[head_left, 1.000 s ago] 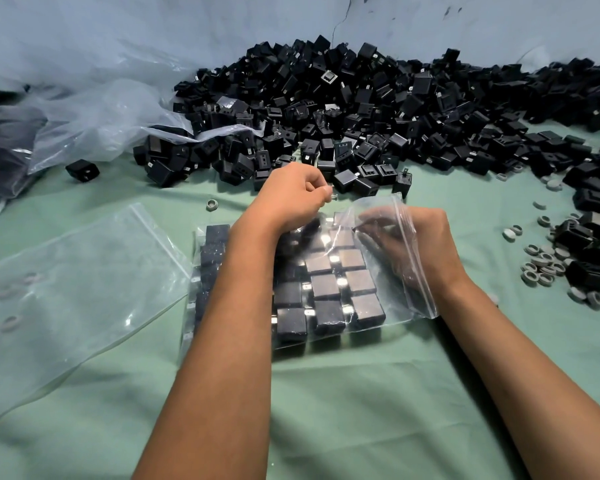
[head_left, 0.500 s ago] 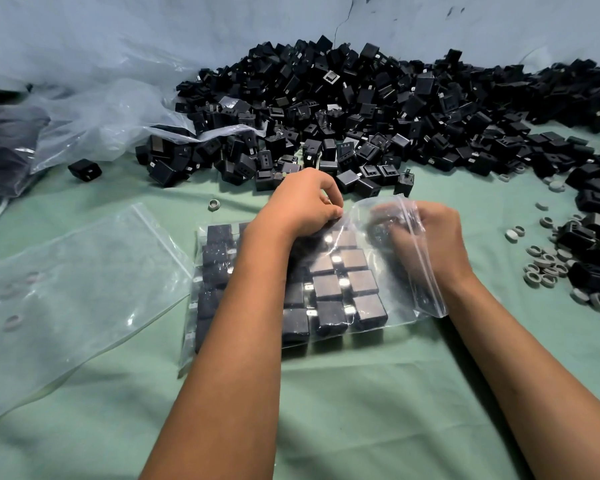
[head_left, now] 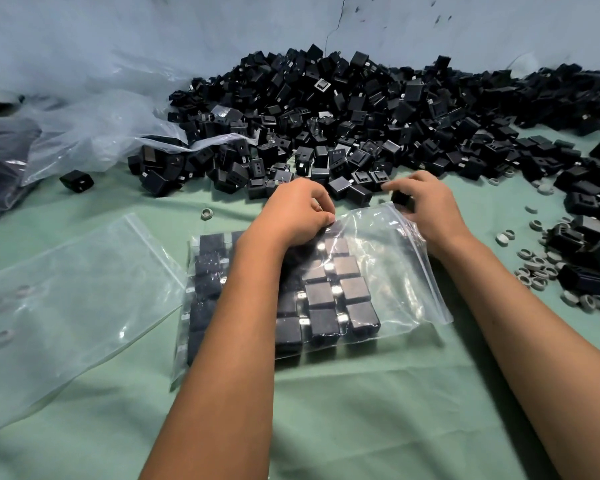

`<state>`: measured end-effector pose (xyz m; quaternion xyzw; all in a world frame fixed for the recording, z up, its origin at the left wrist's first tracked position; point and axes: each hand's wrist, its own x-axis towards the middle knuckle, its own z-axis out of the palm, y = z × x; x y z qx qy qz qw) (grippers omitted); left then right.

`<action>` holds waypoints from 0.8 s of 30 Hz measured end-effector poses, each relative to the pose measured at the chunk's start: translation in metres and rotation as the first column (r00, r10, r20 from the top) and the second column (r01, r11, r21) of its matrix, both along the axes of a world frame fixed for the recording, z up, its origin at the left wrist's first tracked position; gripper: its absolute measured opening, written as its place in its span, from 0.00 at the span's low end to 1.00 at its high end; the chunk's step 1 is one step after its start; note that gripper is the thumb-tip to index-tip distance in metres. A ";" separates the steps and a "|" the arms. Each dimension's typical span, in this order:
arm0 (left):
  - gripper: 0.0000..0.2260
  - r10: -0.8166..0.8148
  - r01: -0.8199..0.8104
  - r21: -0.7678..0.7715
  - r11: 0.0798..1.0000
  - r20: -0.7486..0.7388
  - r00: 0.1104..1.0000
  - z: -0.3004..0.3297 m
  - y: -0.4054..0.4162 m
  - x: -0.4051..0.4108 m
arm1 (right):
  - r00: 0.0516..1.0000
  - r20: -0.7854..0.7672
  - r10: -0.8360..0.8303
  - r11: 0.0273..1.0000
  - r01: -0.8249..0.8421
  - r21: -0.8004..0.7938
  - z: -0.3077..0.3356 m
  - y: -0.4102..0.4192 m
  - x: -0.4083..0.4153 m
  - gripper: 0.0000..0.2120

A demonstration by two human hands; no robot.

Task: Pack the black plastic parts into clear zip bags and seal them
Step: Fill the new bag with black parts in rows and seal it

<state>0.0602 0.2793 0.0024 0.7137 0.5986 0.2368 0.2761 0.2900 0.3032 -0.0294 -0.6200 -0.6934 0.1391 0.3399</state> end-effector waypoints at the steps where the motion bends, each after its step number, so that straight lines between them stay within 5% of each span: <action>1: 0.02 -0.006 0.006 0.002 1.000 -0.004 1.000 0.000 0.000 0.000 | 0.999 0.025 -0.034 0.999 0.033 0.042 0.002 -0.004 0.003 0.16; 6: 0.06 -0.030 0.029 0.037 0.999 0.010 1.000 0.004 -0.004 0.004 | 0.959 -0.251 -0.133 0.991 0.126 -0.041 0.013 -0.042 0.032 0.21; 11: 0.16 -0.184 0.176 0.102 0.979 0.069 0.980 0.017 -0.013 0.035 | 0.940 -0.275 0.203 0.931 -0.272 -0.243 0.020 -0.091 0.037 0.19; 14: 0.23 -0.314 0.319 0.093 0.943 -0.066 0.947 0.018 -0.015 0.053 | 0.872 -0.384 0.304 0.865 -0.422 -0.273 0.019 -0.092 0.030 0.16; 18: 0.17 -0.324 0.348 0.101 0.932 -0.199 0.925 0.011 -0.014 0.057 | 0.776 -0.499 0.386 0.785 -0.560 -0.263 0.016 -0.091 0.023 0.18; 24: 0.06 -0.318 0.327 0.234 0.916 -0.078 0.945 0.015 -0.010 0.050 | 0.742 -0.495 0.452 0.674 -0.648 -0.356 0.015 -0.088 0.027 0.13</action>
